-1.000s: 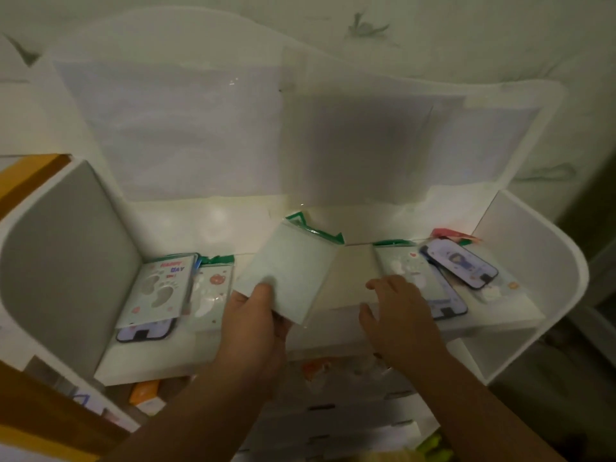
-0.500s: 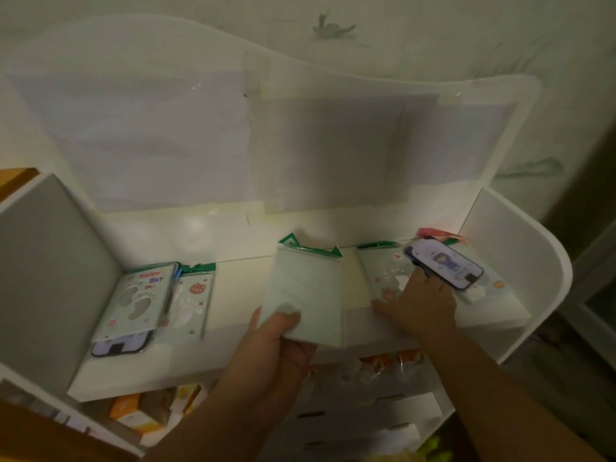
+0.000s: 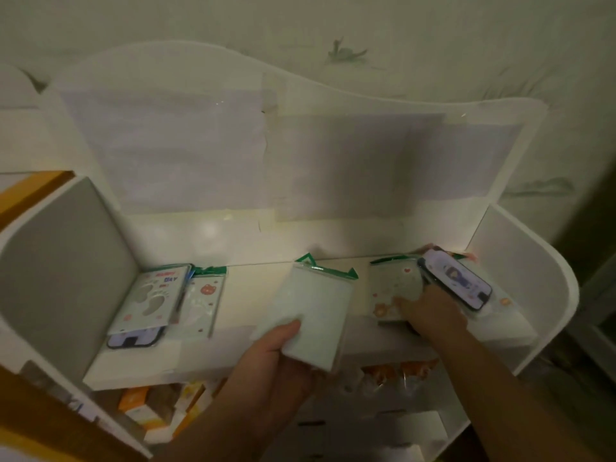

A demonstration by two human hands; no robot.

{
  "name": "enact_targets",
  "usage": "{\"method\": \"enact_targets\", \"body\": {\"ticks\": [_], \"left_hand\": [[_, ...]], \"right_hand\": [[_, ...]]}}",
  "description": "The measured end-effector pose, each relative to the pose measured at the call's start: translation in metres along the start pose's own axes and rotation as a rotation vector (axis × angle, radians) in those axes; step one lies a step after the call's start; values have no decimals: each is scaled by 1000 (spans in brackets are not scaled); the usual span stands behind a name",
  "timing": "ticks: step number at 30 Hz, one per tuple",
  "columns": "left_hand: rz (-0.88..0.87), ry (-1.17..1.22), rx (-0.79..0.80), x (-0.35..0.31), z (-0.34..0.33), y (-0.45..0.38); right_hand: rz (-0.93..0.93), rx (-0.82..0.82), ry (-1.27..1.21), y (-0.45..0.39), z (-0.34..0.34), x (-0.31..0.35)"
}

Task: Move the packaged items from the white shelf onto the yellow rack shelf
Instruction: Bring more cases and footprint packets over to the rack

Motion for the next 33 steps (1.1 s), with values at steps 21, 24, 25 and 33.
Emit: {"method": "enact_targets", "body": {"ticks": [21,24,25,33], "left_hand": [[93,-84,112,-6,14,27],[99,-162,127,-11,20,38],[95,-183,128,-12,23,42],[-189,-284,-37,-45,55,96]], "right_hand": [[52,124,-964,58,-7,44],[68,124,-977,69,-10,52],[70,128,-990,73,-12,55],[123,202,-1052,141,-21,117]]}}
Point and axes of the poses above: each hand's wrist, its own y-axis away from the middle knuckle, its own z-axis out of the back of the hand, x = y × z, the point moved 4 cm from there along -y, towards the middle knuckle, and after that the axes turned 7 degrees about z, right-handed, at the moved point
